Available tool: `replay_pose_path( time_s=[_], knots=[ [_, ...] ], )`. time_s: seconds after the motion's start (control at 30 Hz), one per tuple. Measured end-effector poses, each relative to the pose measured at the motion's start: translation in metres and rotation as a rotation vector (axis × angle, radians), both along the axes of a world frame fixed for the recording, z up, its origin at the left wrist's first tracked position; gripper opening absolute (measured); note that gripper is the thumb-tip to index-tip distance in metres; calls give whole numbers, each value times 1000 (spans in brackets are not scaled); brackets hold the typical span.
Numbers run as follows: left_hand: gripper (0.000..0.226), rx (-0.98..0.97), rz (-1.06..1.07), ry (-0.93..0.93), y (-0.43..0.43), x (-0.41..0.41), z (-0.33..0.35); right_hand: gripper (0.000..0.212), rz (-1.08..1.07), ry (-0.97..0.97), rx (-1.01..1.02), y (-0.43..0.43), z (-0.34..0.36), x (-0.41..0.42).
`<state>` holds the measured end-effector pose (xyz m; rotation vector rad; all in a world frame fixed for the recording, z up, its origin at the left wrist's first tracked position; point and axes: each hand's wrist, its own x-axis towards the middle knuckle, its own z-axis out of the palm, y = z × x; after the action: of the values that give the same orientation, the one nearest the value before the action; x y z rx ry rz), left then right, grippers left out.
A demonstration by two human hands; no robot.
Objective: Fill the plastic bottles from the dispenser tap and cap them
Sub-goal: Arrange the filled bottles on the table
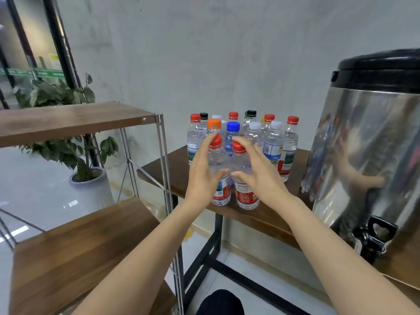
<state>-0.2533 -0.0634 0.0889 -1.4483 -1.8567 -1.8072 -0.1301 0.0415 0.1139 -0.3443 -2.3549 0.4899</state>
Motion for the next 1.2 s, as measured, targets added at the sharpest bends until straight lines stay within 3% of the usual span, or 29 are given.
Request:
replay_pose_path(
  time_s=[0.3, 0.63, 0.83, 0.93, 1.2],
  knots=[
    [93, -145, 225, 23, -98, -6, -6, 85, 307, 7, -197, -62, -14, -31],
    [86, -232, 553, -50, -205, -69, -37, 84, 565, -63, -285, -157, -44, -140],
    [71, -250, 751, -170, -239, -119, -52, 88, 610, -108, -313, -203, -71, -221],
    [75, -249, 817, -188, -251, -153, -65, 78, 658, -173, -339, -218, -79, -253],
    [87, -294, 968, -289, -266, -222, -84, 77, 693, -111, -404, -245, -101, -323]
  ],
)
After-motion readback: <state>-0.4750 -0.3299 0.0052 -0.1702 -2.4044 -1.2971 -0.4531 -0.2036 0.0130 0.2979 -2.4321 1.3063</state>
